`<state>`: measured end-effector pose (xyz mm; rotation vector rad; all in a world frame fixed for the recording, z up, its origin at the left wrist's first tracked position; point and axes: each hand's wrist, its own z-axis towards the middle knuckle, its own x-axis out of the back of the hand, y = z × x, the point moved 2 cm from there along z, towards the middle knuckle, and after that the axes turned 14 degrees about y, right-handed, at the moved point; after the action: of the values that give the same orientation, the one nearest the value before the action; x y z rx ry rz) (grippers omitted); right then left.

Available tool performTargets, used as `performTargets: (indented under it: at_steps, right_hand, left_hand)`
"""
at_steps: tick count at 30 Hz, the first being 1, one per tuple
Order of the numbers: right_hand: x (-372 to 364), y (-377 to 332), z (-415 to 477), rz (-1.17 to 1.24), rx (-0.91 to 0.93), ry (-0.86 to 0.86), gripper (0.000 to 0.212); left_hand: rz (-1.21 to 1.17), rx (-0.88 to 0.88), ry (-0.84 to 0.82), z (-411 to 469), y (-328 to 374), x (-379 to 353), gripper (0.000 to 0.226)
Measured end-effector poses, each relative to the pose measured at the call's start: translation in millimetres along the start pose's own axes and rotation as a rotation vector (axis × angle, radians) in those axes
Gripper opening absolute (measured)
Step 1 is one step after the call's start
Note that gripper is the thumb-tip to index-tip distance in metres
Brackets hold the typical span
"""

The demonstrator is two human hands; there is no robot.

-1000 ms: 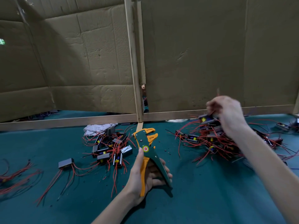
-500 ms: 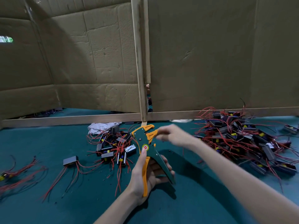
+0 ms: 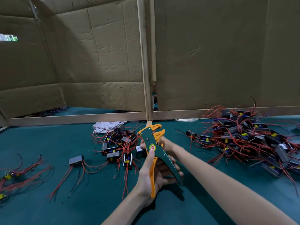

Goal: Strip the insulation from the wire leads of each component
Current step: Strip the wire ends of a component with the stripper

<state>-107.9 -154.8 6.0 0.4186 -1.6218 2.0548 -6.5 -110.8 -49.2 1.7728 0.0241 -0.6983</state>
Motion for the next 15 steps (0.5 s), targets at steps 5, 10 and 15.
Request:
performTargets:
  at_steps: [5, 10, 15]
  right_hand:
    - [19, 8, 20, -0.129, 0.011, 0.054, 0.013]
    - [62, 35, 1, -0.020, -0.052, 0.346, 0.016]
    - [78, 58, -44, 0.072, -0.131, 0.270, 0.024]
  left_hand:
    - [-0.012, -0.011, -0.001, -3, 1, -1, 0.069]
    - [-0.040, -0.021, 0.013, -3, 2, -1, 0.065]
    - [-0.069, -0.044, 0.012, -2, 2, 1, 0.066]
